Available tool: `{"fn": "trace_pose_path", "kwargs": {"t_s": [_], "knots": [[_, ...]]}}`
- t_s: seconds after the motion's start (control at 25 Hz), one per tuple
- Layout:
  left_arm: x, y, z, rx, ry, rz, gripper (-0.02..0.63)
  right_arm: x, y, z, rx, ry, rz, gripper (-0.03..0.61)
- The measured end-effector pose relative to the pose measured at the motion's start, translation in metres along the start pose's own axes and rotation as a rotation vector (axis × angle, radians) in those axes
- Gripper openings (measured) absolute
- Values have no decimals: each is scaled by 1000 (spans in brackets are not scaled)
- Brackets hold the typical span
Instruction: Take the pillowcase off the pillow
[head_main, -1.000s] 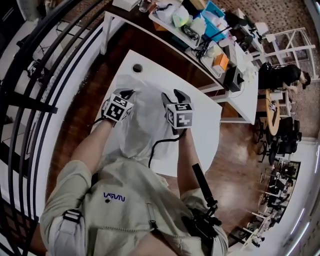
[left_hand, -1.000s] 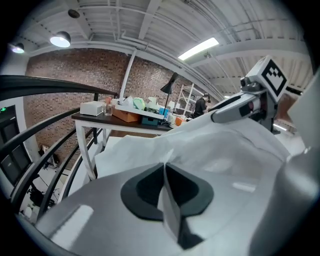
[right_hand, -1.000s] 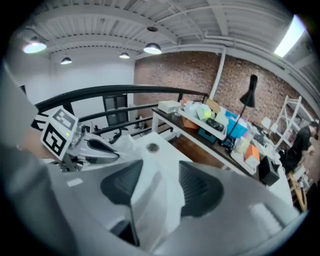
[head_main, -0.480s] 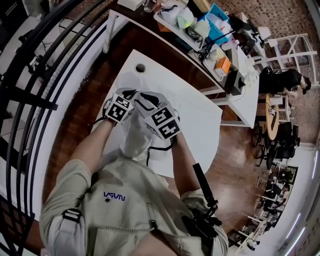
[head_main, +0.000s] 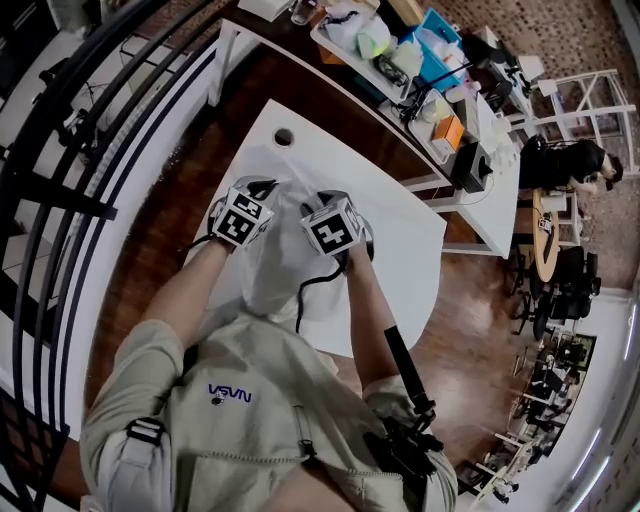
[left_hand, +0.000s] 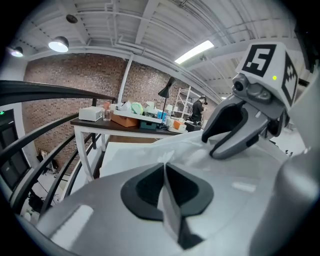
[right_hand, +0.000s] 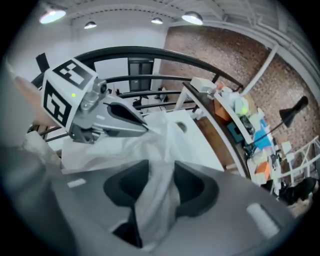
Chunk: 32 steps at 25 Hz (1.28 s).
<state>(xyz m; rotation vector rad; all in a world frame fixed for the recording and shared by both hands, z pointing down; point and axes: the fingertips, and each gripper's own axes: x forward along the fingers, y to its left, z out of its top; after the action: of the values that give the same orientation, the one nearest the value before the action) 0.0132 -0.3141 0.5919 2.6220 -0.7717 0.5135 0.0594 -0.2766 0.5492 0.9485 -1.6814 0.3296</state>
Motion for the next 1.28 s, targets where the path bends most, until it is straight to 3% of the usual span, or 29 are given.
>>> {"fn": "trace_pose_path", "kwargs": {"t_s": [0.12,0.28,0.4,0.56,0.8,0.88,1.04,1.16,1.2,1.28], "knots": [[0,1,-1,-6,5,8,15,-5,7,8,-32,-44,20,164],[-1,2,-1,-5,-1,6,15,-16,40,32,-99,-146,137,126],[-3,-1,1,-12,-1,-4,15,-9,59,32,-158,-110,187,126],[-6,-3,2,-20,3,-7,14,1,64,24,-219,-42,179,152],[-5,-2,2,-15,-4,-2,14,-8,93,38,-261,-92,287,129],[-8,-5,2,-24,4,-11,14,-1,86,31,-273,-45,224,126],[-8,-5,5,-13,-3,-12,14,1,23,22,-196,0,-30,156],[-9,-7,4,-23,1,-15,14,6,5,11,-145,40,-60,209],[-9,-7,3,-21,-1,-12,14,7,4,8,-126,40,-55,198],[-7,-5,3,-12,-8,-7,14,4,-7,6,-80,19,-97,17]]}}
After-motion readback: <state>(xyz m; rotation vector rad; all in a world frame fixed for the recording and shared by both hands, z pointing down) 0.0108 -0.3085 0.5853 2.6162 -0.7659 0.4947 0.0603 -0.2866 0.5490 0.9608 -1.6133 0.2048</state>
